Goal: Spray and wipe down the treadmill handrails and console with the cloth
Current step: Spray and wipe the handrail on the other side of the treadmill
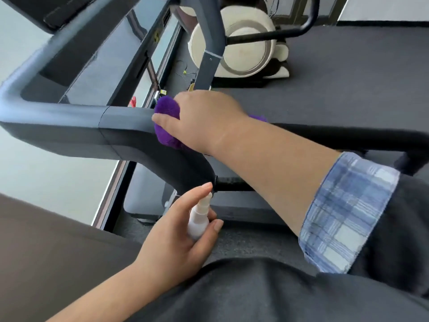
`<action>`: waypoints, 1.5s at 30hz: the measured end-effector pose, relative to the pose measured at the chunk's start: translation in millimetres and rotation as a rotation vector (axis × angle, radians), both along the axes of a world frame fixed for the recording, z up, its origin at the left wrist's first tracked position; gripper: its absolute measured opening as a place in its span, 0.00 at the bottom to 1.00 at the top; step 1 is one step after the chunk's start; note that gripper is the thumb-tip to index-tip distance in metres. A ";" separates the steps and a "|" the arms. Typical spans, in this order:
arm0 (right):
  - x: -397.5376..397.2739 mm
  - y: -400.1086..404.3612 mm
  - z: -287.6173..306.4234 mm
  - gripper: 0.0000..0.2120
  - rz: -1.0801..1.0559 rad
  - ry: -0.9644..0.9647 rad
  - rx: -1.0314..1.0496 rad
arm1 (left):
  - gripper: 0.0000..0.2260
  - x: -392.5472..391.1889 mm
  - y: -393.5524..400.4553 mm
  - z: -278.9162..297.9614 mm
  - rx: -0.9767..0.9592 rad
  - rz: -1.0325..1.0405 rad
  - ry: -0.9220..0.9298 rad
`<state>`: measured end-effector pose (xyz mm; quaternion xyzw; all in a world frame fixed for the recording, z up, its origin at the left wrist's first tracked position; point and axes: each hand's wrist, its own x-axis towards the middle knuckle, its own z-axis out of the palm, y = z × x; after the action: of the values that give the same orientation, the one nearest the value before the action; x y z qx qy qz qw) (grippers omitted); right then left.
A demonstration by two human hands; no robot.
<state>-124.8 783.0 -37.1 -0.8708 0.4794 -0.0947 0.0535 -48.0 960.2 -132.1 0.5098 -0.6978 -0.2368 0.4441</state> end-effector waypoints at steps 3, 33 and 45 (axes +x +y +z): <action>-45.9 -4.3 -5.6 0.25 -0.061 -0.065 0.014 | 0.27 -5.9 -4.4 2.2 -0.012 -0.016 -0.025; -115.2 11.5 -24.7 0.29 -0.218 -0.200 -0.292 | 0.25 6.0 -7.8 -9.5 -0.115 -0.076 0.104; -8.2 6.3 -14.5 0.30 0.025 -0.065 -0.151 | 0.25 -0.7 1.1 -13.5 -0.075 -0.024 0.140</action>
<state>-133.0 789.3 -51.5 -0.8746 0.4582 -0.1581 0.0046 -48.7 961.3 -145.6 0.4666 -0.6793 -0.2509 0.5079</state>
